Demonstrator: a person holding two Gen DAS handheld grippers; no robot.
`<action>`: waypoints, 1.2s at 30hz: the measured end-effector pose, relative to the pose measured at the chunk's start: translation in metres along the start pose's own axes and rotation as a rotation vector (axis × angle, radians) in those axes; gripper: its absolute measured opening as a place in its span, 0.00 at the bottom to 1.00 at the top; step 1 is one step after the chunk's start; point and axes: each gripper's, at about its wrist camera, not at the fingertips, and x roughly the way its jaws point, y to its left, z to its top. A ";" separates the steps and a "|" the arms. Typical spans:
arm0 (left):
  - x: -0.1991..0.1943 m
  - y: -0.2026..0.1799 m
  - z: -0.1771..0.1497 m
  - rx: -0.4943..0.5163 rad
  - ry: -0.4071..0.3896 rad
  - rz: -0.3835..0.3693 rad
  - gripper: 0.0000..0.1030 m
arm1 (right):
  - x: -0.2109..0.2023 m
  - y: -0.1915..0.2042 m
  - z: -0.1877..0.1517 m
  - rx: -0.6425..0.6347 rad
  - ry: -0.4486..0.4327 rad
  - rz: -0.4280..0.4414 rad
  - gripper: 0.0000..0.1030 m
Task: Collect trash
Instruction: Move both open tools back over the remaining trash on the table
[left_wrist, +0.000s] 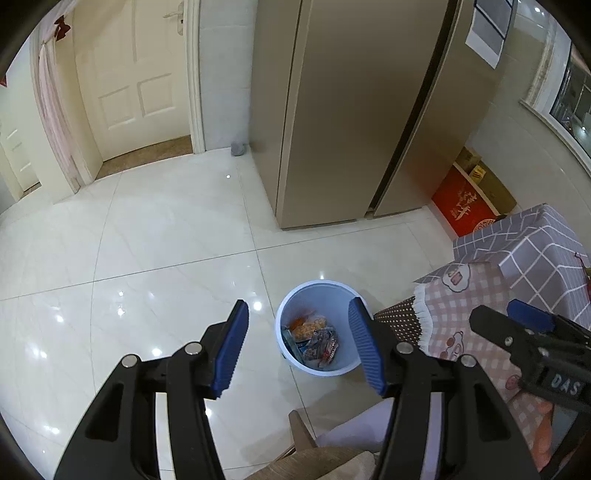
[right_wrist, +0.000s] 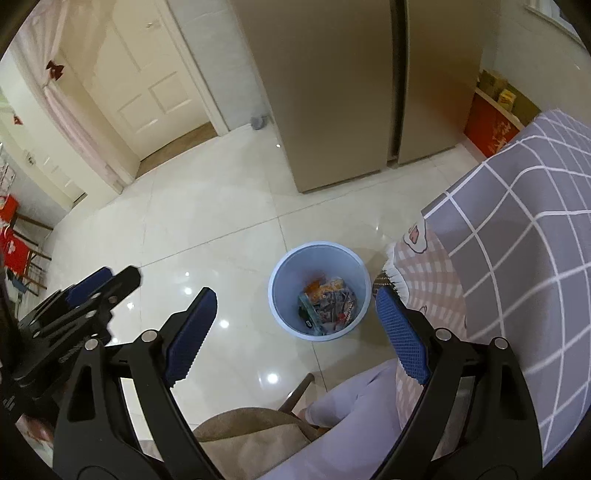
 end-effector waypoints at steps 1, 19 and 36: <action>-0.002 -0.002 -0.001 0.005 -0.005 0.002 0.54 | -0.003 0.001 -0.002 -0.004 -0.006 0.004 0.84; -0.070 -0.087 -0.018 0.111 -0.170 -0.086 0.54 | -0.117 -0.052 -0.044 0.080 -0.256 -0.099 0.88; -0.105 -0.195 -0.058 0.295 -0.187 -0.284 0.57 | -0.199 -0.145 -0.118 0.291 -0.381 -0.316 0.90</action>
